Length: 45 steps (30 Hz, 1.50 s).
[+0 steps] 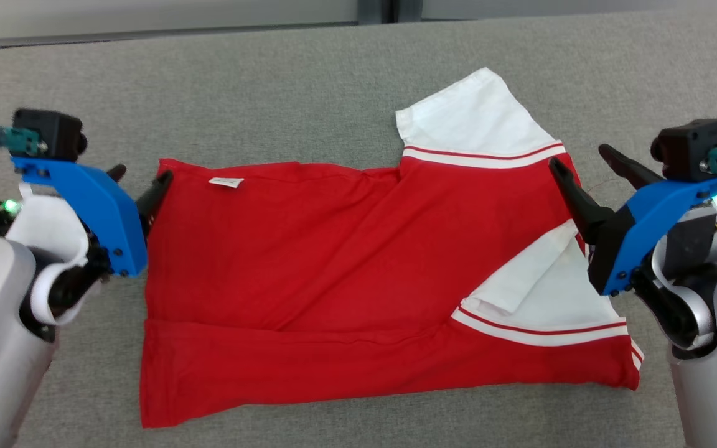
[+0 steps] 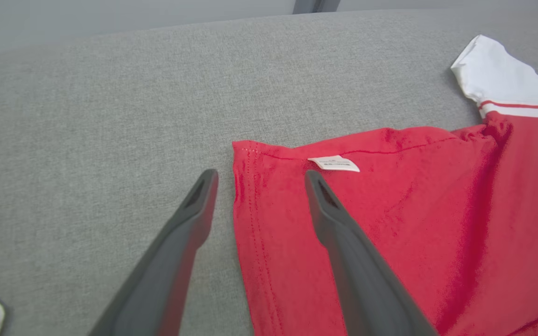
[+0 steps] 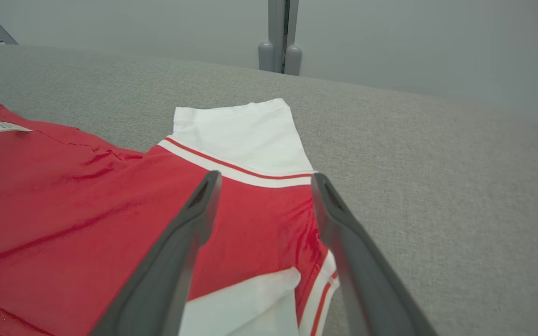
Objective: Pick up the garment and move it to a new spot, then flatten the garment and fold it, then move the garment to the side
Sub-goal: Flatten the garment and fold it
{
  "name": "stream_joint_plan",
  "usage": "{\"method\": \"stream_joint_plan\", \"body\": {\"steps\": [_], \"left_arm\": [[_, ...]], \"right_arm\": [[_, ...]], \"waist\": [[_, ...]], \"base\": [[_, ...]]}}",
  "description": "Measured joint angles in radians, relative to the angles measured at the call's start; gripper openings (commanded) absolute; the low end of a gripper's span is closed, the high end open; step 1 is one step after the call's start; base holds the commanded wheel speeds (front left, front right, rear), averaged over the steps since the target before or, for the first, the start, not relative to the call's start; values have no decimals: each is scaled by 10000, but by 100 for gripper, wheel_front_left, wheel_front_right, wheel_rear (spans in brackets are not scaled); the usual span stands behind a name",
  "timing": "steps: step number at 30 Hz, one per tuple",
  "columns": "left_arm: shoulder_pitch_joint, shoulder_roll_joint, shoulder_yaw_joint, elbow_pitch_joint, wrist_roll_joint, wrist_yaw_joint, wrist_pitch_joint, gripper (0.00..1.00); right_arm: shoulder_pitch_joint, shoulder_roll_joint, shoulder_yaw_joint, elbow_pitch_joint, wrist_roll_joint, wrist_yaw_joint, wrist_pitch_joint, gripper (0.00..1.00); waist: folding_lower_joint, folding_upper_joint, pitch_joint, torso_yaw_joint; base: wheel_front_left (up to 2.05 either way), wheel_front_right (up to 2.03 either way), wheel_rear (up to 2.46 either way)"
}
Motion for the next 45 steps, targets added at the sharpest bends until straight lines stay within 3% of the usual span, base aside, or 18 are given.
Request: {"method": "stream_joint_plan", "body": {"steps": [6, 20, 21, 22, 23, 24, 32, 45], "left_arm": [[-1016, -12, -44, 1118, -77, -234, 654, 100], [-1520, 305, 40, 1877, -165, 174, 1407, 100], [-1535, 309, 56, 1873, -169, 207, 1407, 96], [-1567, 313, 61, 1868, -174, 213, 1407, 44], [-1592, 314, 54, 1873, -178, 221, 1455, 3], [-1621, 318, 40, 1881, -213, 242, 1578, 0], [-1771, -35, -176, 1264, -136, 123, 1490, 0], [-2248, -1576, -846, 997, -33, -654, 497, 0]], "right_arm": [[-538, 6, 550, 523, 169, 0, -472, 100], [-1450, 52, 817, 1352, 443, 0, -1095, 100], [-1573, 59, 851, 1406, 454, 0, -1093, 100], [-1708, 81, 890, 1478, 485, 0, -1089, 100], [-1839, 100, 922, 1565, 543, 0, -1068, 100], [-1981, 105, 953, 1689, 577, 0, -1009, 100], [-4134, -90, 642, 3453, 512, 0, -445, 100], [-6517, -694, -153, 6922, -1250, 0, -123, 100]], "waist": [[1, 0, 501, -454], [1, 0, 1352, -982], [1, 0, 1393, -979], [1, 0, 1436, -973], [1, 0, 1477, -961], [1, 0, 1517, -940], [1, 0, 1811, -420], [1, 0, 2342, 1443]], "base": [[0, 0, 0], [0, 0, 0], [0, 0, 0], [0, 0, 0], [0, 0, 0], [0, 0, 0], [0, 0, 0], [0, 0, 0]]}}
